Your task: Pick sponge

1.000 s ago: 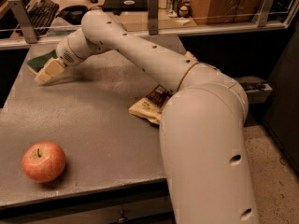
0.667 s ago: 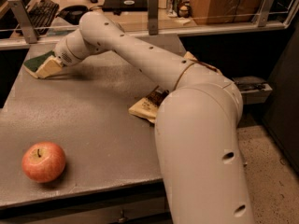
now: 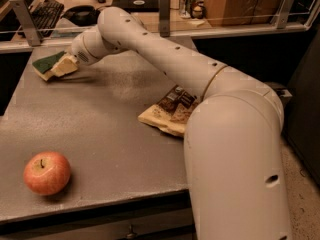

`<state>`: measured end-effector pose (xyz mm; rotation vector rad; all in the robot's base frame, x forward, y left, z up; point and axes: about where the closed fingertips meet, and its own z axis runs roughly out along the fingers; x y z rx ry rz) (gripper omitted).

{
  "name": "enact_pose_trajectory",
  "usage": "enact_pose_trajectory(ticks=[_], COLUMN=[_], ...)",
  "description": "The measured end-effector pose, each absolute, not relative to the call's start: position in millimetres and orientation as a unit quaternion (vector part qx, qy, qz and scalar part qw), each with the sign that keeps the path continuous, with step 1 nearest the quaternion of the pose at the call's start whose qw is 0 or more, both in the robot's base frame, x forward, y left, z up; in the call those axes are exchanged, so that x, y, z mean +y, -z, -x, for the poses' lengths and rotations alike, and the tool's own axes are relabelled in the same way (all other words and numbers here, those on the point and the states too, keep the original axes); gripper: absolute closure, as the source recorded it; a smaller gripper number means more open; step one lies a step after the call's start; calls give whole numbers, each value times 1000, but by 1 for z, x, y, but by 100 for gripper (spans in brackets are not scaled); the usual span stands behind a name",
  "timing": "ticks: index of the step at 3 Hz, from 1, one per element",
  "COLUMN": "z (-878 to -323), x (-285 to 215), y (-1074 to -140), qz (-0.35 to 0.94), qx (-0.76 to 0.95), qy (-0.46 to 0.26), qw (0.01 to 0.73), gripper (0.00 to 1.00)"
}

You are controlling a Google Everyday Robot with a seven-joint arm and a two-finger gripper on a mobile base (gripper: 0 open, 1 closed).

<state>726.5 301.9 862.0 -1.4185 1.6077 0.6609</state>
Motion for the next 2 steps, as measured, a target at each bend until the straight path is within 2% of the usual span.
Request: enact_pose_trajectory(ticks=[1,2], z=[-710,-685], x=[274,233], y=[-889,-929], qz=[575,576], qx=[632,608], qy=[-256,-253], qw=[451,484], gripper=[100,100])
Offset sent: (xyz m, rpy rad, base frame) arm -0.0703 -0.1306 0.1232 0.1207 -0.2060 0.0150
